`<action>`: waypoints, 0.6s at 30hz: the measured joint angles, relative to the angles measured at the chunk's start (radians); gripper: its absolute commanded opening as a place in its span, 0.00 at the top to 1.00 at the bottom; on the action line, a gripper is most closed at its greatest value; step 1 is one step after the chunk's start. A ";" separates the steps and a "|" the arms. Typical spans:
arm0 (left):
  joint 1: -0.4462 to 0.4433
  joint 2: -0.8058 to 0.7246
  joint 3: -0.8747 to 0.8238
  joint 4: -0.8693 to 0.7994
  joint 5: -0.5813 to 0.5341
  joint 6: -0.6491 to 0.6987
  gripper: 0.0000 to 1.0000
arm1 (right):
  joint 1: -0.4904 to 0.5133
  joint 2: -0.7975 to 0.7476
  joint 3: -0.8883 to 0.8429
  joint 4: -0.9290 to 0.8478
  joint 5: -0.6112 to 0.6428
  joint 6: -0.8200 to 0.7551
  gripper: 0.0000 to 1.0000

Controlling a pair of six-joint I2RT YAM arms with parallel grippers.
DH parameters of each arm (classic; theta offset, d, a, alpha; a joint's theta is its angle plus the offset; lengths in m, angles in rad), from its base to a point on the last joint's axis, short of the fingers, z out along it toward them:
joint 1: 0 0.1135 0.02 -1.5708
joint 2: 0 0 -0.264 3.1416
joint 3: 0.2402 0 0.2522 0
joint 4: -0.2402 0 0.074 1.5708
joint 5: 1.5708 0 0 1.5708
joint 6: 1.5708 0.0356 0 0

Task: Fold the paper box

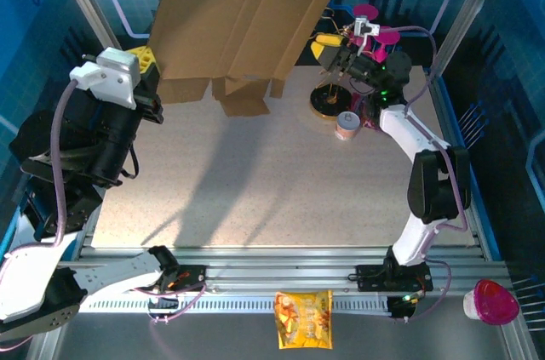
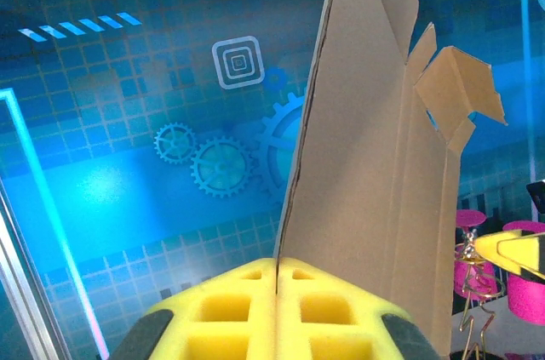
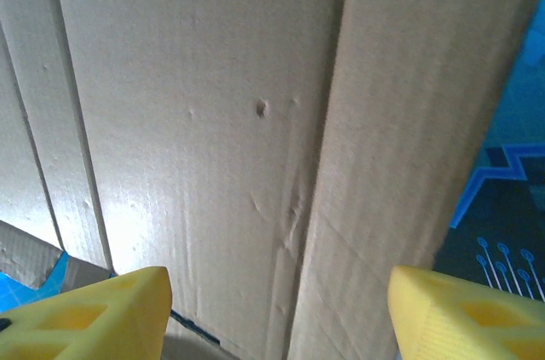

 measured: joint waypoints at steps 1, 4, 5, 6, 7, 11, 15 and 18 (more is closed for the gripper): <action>0.000 -0.002 0.000 -0.002 0.003 0.000 1.00 | 0.006 0.006 0.013 -0.003 0.000 -0.004 0.32; 0.000 -0.013 0.000 -0.005 0.006 0.000 1.00 | 0.025 0.030 0.054 -0.006 0.002 -0.012 0.31; 0.000 -0.016 0.000 -0.006 0.007 0.000 1.00 | 0.029 0.039 0.067 -0.006 0.003 -0.012 0.31; 0.000 -0.019 0.000 -0.008 0.006 0.000 1.00 | 0.032 0.050 0.080 -0.006 0.004 -0.012 0.31; 0.000 -0.023 0.000 -0.011 0.006 0.000 1.00 | 0.034 0.061 0.093 -0.007 0.004 -0.011 0.31; 0.000 -0.040 0.000 -0.013 0.006 0.000 1.00 | 0.035 0.117 0.161 -0.006 0.004 0.000 0.35; 0.000 -0.051 0.000 -0.014 0.005 0.000 1.00 | 0.035 0.183 0.235 0.007 0.003 0.041 0.35; 0.000 -0.054 0.012 -0.037 0.003 0.000 1.00 | 0.035 0.212 0.253 0.010 0.003 0.061 0.34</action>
